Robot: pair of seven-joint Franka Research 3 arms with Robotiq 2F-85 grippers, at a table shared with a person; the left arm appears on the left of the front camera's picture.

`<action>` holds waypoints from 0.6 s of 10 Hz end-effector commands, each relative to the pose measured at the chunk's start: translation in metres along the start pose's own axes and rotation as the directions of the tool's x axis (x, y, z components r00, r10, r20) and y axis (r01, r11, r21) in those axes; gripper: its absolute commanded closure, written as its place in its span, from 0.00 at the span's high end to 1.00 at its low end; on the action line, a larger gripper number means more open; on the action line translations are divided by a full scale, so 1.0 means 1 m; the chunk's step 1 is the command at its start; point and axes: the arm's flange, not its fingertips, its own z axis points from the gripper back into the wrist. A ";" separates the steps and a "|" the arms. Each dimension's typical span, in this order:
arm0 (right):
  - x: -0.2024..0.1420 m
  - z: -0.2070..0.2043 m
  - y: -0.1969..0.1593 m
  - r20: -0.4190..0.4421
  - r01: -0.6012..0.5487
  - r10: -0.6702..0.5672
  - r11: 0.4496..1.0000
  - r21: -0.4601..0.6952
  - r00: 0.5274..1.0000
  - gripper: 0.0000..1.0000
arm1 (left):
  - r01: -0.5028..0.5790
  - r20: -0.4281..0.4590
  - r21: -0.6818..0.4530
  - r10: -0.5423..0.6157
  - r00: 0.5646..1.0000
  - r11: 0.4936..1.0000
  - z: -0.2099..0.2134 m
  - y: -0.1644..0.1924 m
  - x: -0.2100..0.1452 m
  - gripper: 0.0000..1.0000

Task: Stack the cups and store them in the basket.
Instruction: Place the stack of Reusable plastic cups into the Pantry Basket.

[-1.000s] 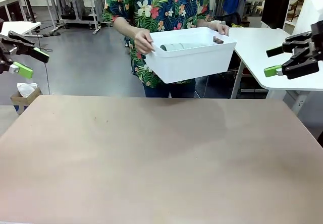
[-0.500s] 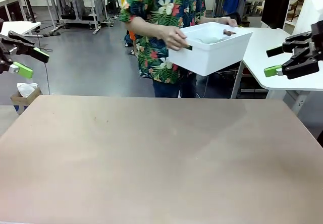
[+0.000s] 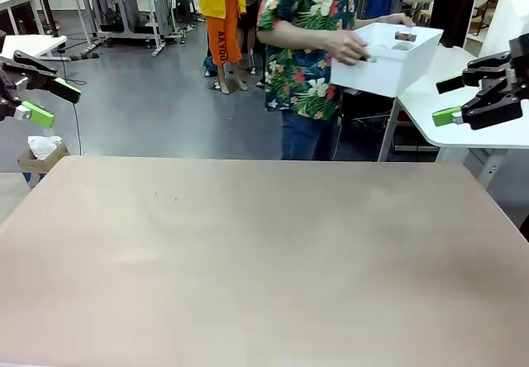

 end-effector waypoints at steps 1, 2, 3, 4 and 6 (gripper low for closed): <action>0.001 -0.002 -0.001 0.021 0.015 -0.015 1.000 -0.001 1.000 1.00 | -0.011 0.018 0.001 0.011 1.000 1.000 0.000 -0.001 0.003 1.00; 0.001 -0.002 -0.001 0.021 0.015 -0.015 1.000 -0.001 1.000 1.00 | -0.011 0.018 0.001 0.011 1.000 1.000 0.000 -0.001 0.003 1.00; 0.001 -0.002 -0.001 0.021 0.015 -0.015 1.000 -0.001 1.000 1.00 | -0.011 0.018 0.001 0.011 1.000 1.000 0.000 -0.001 0.003 1.00; 0.001 -0.002 -0.001 0.021 0.015 -0.015 1.000 -0.001 1.000 1.00 | -0.011 0.018 0.001 0.011 1.000 1.000 0.000 -0.001 0.003 1.00; 0.001 -0.002 -0.001 0.021 0.015 -0.015 1.000 -0.001 1.000 1.00 | -0.011 0.018 0.001 0.011 1.000 1.000 0.000 -0.001 0.003 1.00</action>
